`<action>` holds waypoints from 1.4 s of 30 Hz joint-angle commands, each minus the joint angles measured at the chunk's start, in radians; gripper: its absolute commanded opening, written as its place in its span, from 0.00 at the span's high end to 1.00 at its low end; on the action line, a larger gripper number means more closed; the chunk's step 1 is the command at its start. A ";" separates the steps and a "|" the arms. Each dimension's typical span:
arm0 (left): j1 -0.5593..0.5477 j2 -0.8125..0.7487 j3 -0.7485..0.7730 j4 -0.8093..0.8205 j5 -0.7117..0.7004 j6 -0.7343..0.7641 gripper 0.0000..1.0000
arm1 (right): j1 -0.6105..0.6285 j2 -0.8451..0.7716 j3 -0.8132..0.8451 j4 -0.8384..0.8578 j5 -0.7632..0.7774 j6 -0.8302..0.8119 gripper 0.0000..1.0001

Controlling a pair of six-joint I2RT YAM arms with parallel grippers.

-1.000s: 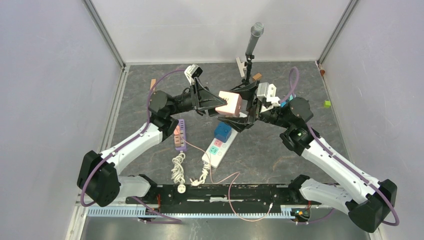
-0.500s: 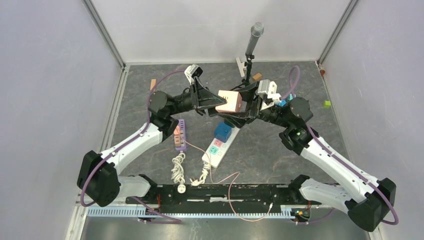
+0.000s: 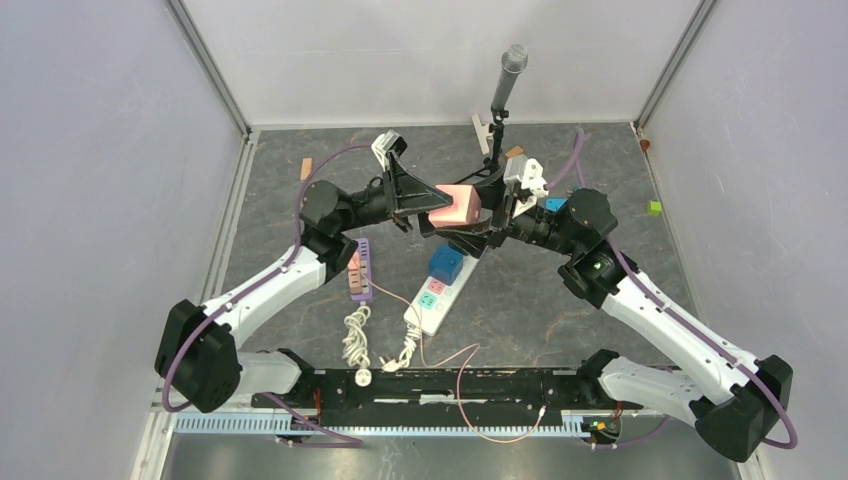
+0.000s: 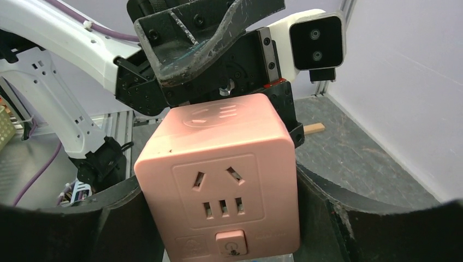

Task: Insert the plug
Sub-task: Pick up the plug from the center of the board.

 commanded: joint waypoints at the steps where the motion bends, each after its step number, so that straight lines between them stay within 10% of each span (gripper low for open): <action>1: -0.001 0.016 0.011 0.010 0.007 0.036 0.01 | 0.001 -0.029 0.029 -0.013 0.065 -0.028 0.70; 5: -0.003 0.027 0.023 0.037 0.020 0.015 0.26 | 0.001 -0.037 0.017 -0.003 0.109 -0.033 0.63; 8: -0.003 0.038 0.025 0.065 0.023 -0.005 0.67 | 0.001 -0.035 0.020 -0.006 0.129 -0.042 0.43; 12: -0.002 0.046 0.019 0.076 0.014 -0.011 0.97 | 0.001 -0.051 0.015 -0.006 0.129 -0.090 0.18; 21: -0.003 0.053 0.016 0.104 0.011 -0.024 0.98 | 0.001 -0.095 -0.005 -0.042 0.113 -0.142 0.09; 42: -0.005 0.037 -0.008 0.108 0.013 -0.028 0.96 | 0.001 -0.055 0.017 -0.027 0.093 -0.018 0.48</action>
